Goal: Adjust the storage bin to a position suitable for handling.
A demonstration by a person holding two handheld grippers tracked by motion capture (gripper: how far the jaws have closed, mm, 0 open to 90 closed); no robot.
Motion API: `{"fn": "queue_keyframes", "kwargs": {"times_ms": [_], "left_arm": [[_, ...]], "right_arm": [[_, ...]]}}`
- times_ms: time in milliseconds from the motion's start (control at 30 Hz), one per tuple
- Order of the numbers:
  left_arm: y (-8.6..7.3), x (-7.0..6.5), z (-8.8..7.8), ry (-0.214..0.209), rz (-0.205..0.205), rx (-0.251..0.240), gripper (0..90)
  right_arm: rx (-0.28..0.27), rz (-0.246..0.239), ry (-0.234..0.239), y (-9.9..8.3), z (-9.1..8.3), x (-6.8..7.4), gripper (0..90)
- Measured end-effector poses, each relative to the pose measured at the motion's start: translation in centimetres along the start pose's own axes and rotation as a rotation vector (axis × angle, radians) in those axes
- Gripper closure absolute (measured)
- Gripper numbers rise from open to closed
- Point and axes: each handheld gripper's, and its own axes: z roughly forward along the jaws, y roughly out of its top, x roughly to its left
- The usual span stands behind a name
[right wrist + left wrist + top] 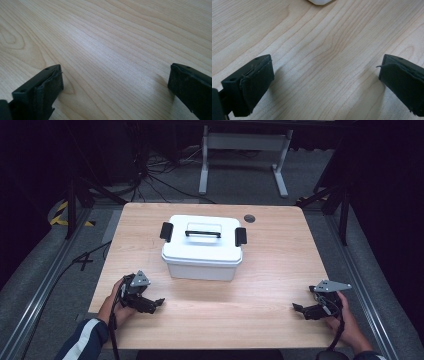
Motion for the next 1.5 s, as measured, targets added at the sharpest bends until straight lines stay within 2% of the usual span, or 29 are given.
{"fn": "queue_keyframes", "kwargs": {"times_ms": [200,233,467,567,700,767,800,833,867,967,1000,1267,1500], "left_arm": [[0.0,0.2,0.0,-0.003,0.022,-0.003,0.2],[-0.1,0.1,0.0,-0.001,0.011,-0.009,0.3],[-0.1,0.1,0.0,-0.005,0.008,-0.007,0.4],[-0.2,0.3,-0.1,-0.023,0.038,-0.010,0.4],[-0.2,0.3,-0.1,-0.026,0.039,-0.009,0.3],[-0.2,0.4,-0.1,-0.032,0.041,-0.009,0.3],[-0.2,0.4,-0.1,-0.033,0.042,-0.009,0.3],[-0.2,0.4,-0.1,-0.033,0.042,-0.009,0.3],[-0.2,0.4,-0.1,-0.035,0.042,-0.009,0.3],[-0.2,0.4,-0.1,-0.035,0.042,-0.009,0.2],[-0.2,0.4,-0.1,-0.035,0.042,-0.009,0.2],[-0.2,0.4,-0.1,-0.030,0.044,-0.009,0.3],[-0.2,0.3,-0.1,-0.027,0.041,-0.009,0.3]], "right_arm": [[0.000,-0.006,0.005,0.0,0.0,-0.1,0.1],[0.000,-0.008,0.007,0.0,0.0,-0.1,0.1],[0.001,-0.014,0.010,0.0,0.0,0.1,0.4],[0.005,-0.036,0.033,0.0,-0.1,-0.2,0.4],[0.011,-0.045,0.042,0.1,-0.1,-0.3,0.6],[0.019,-0.047,0.041,0.2,-0.2,-0.5,4.5],[0.017,-0.049,0.043,0.3,-0.2,-0.5,9.2],[0.017,-0.049,0.043,0.3,-0.2,-0.5,9.2],[0.005,-0.053,0.048,0.4,-0.4,-0.7,18.7],[0.016,-0.062,0.042,0.6,-0.4,-0.7,18.3],[0.019,-0.067,0.044,0.8,-0.4,-0.6,21.4],[0.004,-0.126,0.051,3.2,-1.1,-0.5,26.6],[-0.046,-0.222,0.053,8.2,-2.5,0.2,29.7]]}}
